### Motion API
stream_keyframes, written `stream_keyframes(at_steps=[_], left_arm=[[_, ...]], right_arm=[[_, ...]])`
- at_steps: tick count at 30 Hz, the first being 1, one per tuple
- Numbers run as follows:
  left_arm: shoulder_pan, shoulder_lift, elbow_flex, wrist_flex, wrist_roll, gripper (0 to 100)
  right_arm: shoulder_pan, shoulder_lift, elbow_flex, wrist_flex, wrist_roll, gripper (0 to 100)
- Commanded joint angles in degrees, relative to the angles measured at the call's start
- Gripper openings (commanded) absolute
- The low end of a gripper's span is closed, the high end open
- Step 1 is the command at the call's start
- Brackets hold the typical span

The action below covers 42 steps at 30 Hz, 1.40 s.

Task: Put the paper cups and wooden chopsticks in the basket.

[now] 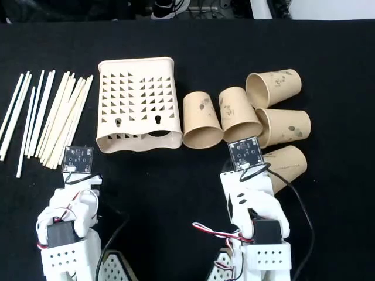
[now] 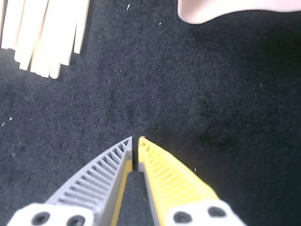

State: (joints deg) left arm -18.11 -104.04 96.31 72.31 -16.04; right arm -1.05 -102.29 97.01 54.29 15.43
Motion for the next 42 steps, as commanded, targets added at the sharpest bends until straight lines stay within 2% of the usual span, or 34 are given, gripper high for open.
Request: stream_keyframes(at_steps=[1, 5, 8, 11, 16, 22, 34, 42], left_arm=[[1.45, -0.35, -5.49, -8.35, 0.09, 11], [2.51, -0.18, -6.46, -18.64, 10.37, 23], [2.68, -0.09, -6.46, -22.86, 15.03, 27], [6.20, 0.00, -6.37, -23.03, 12.84, 27], [9.98, 0.00, -6.37, -22.42, 11.69, 28], [9.80, 0.00, 1.01, -29.27, 8.18, 28], [9.45, 3.96, 1.19, -29.54, 8.00, 31], [7.96, 13.98, 0.22, -36.31, 7.91, 31]], right_arm=[[0.70, -0.84, -0.22, 0.26, 0.26, 1.3], [0.70, -0.84, -0.22, 0.97, 0.26, 1.3], [0.79, -0.84, -0.22, 7.12, 0.26, 1.3], [0.70, -0.84, -0.22, 18.20, 0.18, 1.5], [0.62, -1.89, -0.22, 18.37, 0.18, 1.4], [0.79, -1.89, -0.22, 18.46, 0.18, 1.4], [0.79, -1.89, -0.22, 18.46, 0.18, 1.4], [0.70, -1.89, -0.22, 18.46, 0.18, 1.4]])
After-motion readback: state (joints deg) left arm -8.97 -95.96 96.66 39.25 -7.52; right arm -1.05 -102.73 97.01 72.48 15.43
